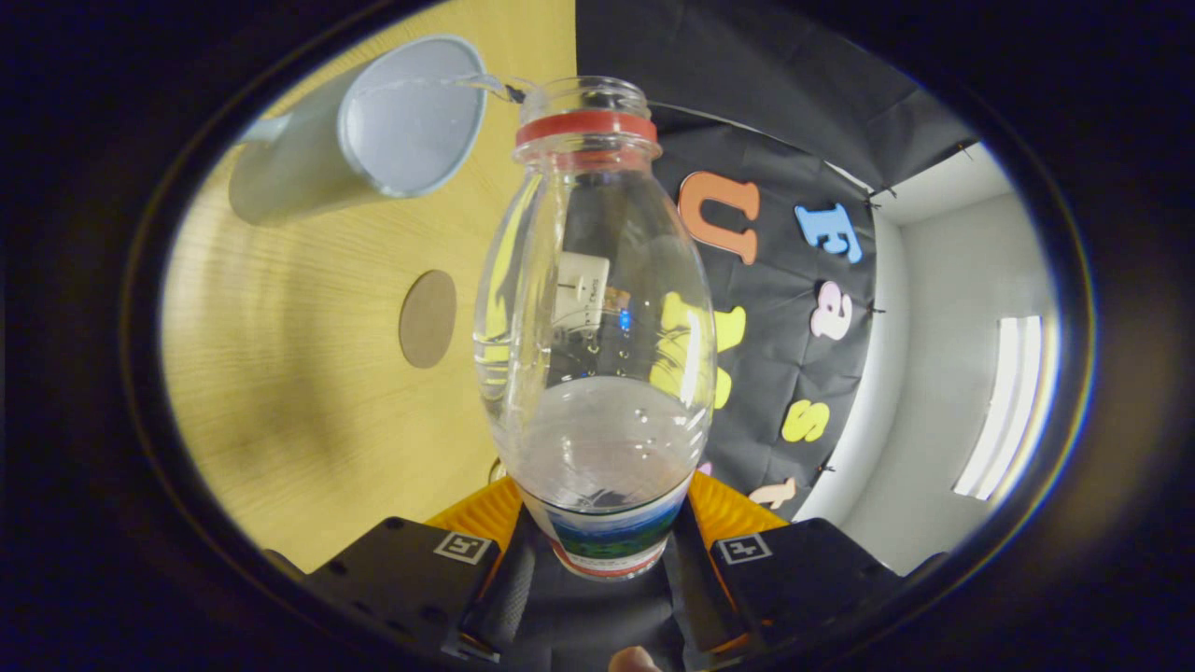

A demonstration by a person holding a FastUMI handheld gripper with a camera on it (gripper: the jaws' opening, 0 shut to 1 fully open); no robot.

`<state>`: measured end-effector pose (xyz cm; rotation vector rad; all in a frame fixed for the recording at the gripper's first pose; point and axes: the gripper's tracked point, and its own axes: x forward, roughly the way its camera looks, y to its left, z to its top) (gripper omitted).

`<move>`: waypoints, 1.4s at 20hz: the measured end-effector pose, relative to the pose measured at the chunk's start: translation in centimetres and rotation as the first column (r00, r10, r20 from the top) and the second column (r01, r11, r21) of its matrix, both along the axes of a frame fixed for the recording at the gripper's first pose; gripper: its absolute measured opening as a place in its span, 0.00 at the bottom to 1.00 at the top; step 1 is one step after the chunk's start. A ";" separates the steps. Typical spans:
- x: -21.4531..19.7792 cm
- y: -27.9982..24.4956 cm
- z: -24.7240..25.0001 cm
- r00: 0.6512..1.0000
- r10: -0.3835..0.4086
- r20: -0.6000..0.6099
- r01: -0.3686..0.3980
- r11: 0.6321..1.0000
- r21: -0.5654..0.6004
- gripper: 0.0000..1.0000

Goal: Take the bottle from table, then pour the juice into the cup, finally place the bottle on the coaster

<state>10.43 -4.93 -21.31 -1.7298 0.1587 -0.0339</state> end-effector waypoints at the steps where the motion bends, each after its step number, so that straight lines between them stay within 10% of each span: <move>1: 0.0 0.0 0.1 1.000 0.001 0.000 -0.001 1.000 -0.006 0.73; 28: 0.4 0.6 4.1 0.999 0.039 0.036 -0.033 0.989 -0.148 0.73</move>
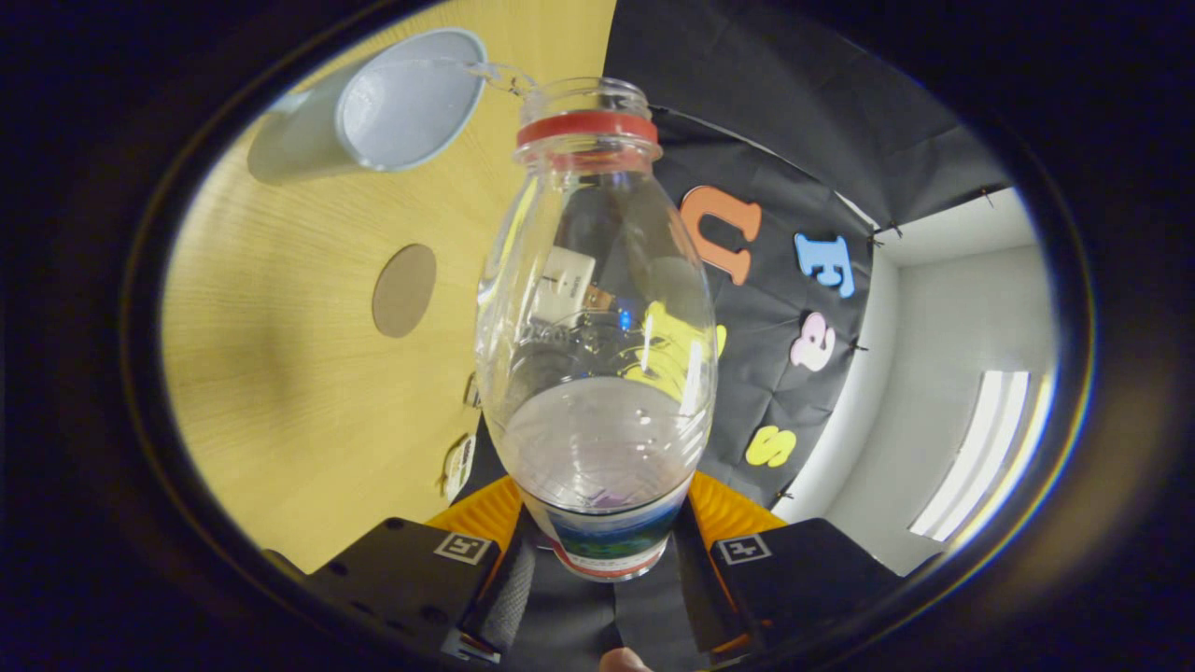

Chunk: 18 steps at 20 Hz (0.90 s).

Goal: Take the bottle from table, then pour the juice into the cup, finally place the bottle on the coaster

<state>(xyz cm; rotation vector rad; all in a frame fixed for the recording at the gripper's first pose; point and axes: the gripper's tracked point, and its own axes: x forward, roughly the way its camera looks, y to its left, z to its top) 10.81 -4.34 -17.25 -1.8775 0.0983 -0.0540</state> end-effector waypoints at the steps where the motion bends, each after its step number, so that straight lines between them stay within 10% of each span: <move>1: -0.1 0.1 0.2 1.000 0.002 0.002 -0.002 1.000 -0.006 0.73; 18: 0.0 0.9 0.9 1.000 0.017 -0.005 -0.017 0.997 -0.077 0.73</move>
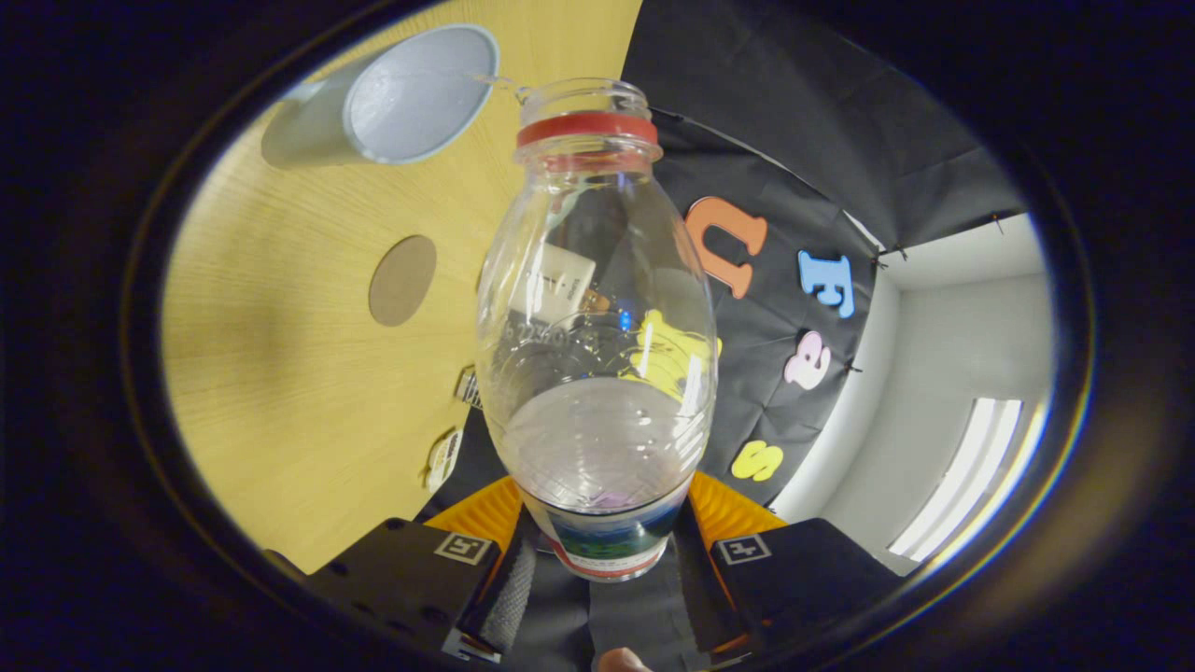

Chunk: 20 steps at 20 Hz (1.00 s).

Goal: Take the bottle from table, then pour the juice into the cup, finally place the bottle on the coaster

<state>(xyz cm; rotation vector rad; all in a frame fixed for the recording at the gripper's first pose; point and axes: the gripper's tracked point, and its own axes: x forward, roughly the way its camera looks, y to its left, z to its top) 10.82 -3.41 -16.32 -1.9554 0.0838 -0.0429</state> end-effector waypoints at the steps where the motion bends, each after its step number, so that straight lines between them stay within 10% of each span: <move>1: 0.0 0.1 0.1 1.000 0.002 0.001 -0.002 1.000 -0.004 0.73; 20: 0.2 1.5 1.1 1.000 0.007 -0.001 -0.007 0.997 -0.073 0.73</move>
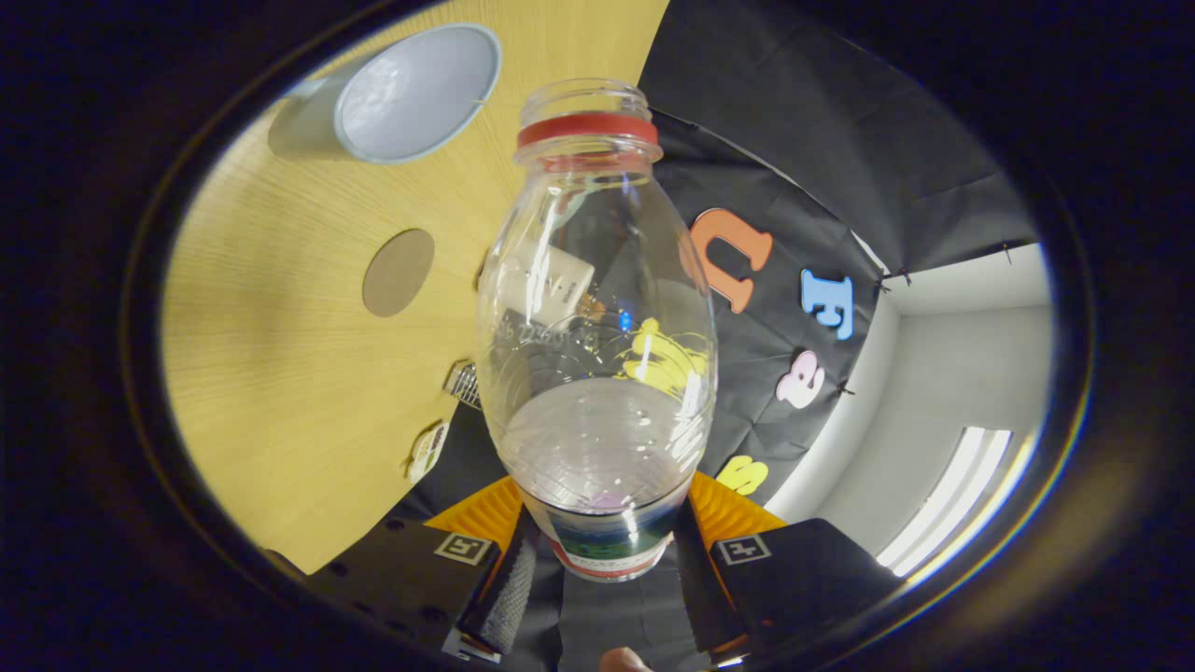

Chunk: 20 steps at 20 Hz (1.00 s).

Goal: Take the bottle from table, then pour the juice into the cup, finally place the bottle on the coaster

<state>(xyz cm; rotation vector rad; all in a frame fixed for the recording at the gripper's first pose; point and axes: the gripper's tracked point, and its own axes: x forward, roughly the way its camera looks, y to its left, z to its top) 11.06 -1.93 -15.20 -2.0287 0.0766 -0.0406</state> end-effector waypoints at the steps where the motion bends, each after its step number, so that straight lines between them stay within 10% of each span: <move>1: 0.0 0.0 0.0 1.000 0.001 0.000 -0.001 1.000 -0.001 0.73; 20: -0.2 0.1 -0.2 1.000 -0.018 -0.014 0.018 1.000 0.010 0.73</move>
